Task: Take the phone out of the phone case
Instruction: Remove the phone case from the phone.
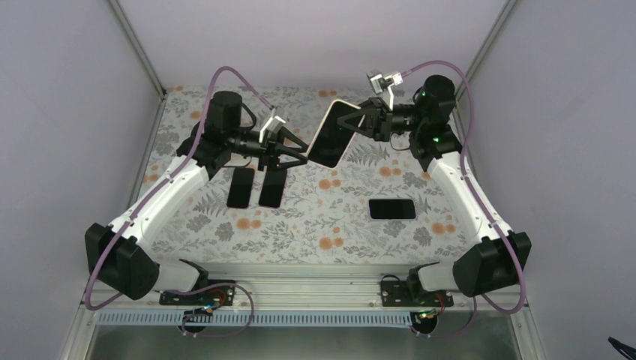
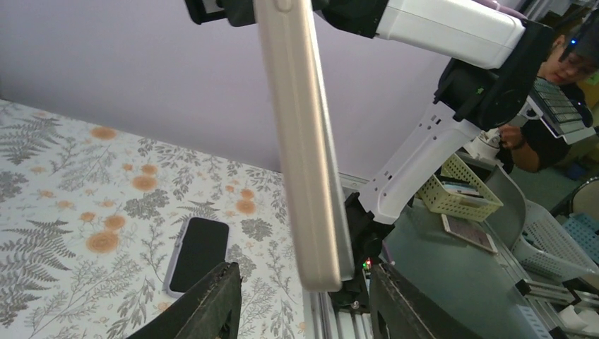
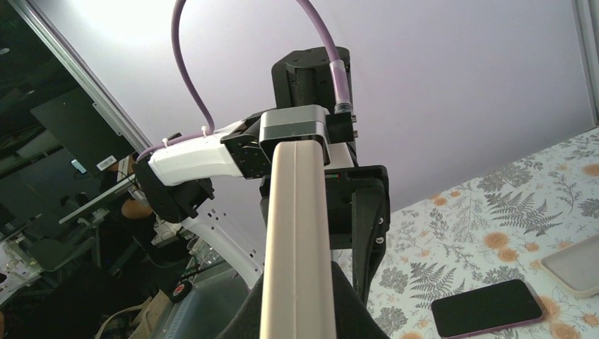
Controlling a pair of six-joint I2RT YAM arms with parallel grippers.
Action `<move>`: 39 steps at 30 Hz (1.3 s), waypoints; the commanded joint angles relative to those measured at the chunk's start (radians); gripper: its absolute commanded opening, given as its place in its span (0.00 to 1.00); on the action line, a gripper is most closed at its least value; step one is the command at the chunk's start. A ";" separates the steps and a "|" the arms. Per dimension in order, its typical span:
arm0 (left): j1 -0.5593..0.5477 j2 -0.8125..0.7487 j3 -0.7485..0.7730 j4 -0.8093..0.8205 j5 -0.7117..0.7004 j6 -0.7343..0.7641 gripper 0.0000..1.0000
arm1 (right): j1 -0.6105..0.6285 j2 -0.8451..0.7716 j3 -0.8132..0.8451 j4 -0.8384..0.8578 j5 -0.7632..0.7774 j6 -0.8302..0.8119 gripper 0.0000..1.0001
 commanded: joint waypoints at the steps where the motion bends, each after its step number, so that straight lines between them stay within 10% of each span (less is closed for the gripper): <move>1: -0.005 0.015 0.024 0.032 -0.027 -0.009 0.45 | -0.009 -0.028 -0.004 0.055 0.008 0.027 0.04; 39: 0.022 -0.011 -0.061 0.134 0.055 -0.090 0.48 | -0.010 -0.027 -0.032 0.074 0.019 0.036 0.04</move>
